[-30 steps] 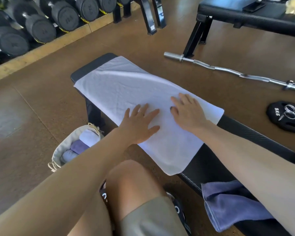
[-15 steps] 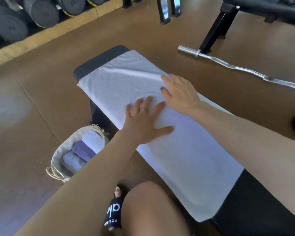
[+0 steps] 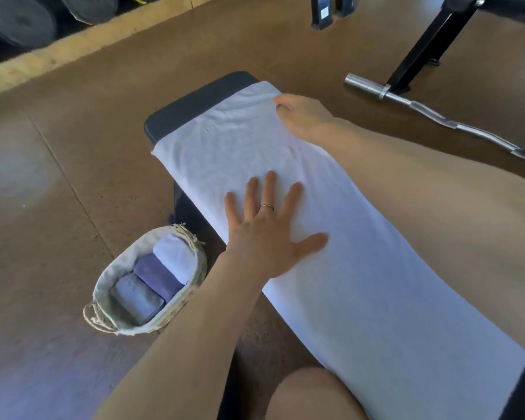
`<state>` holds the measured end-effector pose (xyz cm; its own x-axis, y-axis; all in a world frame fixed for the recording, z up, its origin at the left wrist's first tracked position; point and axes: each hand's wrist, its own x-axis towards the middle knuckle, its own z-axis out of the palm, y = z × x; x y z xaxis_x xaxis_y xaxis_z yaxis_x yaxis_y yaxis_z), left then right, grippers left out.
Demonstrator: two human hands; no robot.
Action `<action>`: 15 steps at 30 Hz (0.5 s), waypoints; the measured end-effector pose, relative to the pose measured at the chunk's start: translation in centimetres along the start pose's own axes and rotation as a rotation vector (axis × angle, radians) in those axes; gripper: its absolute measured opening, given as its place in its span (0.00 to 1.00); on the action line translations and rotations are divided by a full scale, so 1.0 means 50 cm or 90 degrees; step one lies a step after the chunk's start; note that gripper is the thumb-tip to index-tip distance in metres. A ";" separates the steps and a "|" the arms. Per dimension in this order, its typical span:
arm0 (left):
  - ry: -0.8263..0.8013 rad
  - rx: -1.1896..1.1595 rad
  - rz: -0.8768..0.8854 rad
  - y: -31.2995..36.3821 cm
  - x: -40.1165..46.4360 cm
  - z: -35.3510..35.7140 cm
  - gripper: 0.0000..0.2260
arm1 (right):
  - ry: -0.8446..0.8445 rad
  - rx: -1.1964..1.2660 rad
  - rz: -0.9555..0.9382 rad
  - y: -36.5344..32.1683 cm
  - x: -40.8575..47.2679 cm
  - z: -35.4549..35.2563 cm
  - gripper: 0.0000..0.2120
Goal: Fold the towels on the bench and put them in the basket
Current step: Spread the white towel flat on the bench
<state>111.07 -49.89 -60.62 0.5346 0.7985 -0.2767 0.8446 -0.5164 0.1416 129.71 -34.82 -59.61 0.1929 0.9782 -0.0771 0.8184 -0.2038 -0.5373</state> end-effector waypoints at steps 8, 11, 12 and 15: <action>-0.015 0.001 0.001 0.003 0.004 0.000 0.43 | -0.091 -0.127 0.033 -0.010 0.090 0.012 0.27; -0.020 -0.006 0.004 0.003 0.001 -0.001 0.43 | 0.008 -0.244 -0.031 -0.027 0.097 0.024 0.27; -0.023 -0.010 0.006 0.003 0.000 -0.001 0.43 | 0.060 -0.257 -0.082 -0.032 0.094 0.029 0.26; -0.022 -0.012 0.006 0.003 0.000 -0.002 0.43 | 0.004 -0.221 -0.174 -0.030 0.089 0.035 0.23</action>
<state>111.20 -49.94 -60.50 0.5418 0.7819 -0.3083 0.8398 -0.5182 0.1618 128.38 -30.09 -60.62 -0.0544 0.9979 0.0342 0.9728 0.0607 -0.2235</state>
